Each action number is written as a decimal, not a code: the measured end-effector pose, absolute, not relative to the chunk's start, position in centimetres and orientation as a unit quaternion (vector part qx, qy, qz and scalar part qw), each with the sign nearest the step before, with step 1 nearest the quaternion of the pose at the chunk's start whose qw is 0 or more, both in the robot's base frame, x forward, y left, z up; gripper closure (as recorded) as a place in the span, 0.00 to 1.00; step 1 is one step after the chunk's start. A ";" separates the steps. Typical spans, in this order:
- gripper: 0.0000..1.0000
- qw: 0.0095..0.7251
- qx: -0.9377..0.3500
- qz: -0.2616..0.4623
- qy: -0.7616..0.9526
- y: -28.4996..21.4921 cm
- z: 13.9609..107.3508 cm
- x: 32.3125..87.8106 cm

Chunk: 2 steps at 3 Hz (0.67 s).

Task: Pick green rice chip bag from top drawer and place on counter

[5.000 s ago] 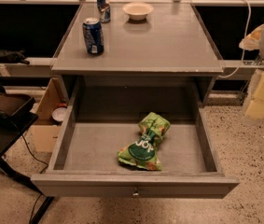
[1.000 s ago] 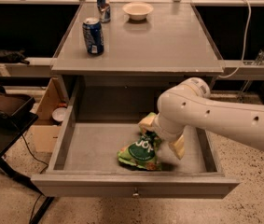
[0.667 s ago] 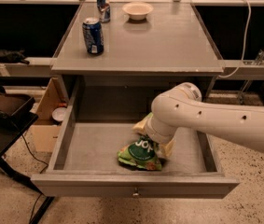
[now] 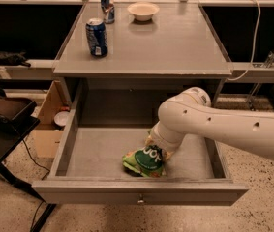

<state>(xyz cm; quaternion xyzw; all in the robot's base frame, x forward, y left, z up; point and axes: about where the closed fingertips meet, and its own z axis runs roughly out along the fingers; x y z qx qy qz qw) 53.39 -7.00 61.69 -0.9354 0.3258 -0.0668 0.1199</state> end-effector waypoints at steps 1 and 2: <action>0.85 0.121 -0.927 -0.079 0.346 -8.6 65.1 52.3; 1.00 0.124 -0.915 -0.098 0.371 -12.1 71.8 51.9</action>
Offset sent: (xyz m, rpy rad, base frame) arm 0.0006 -0.1095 0.2637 -0.0078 -0.0853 -0.1563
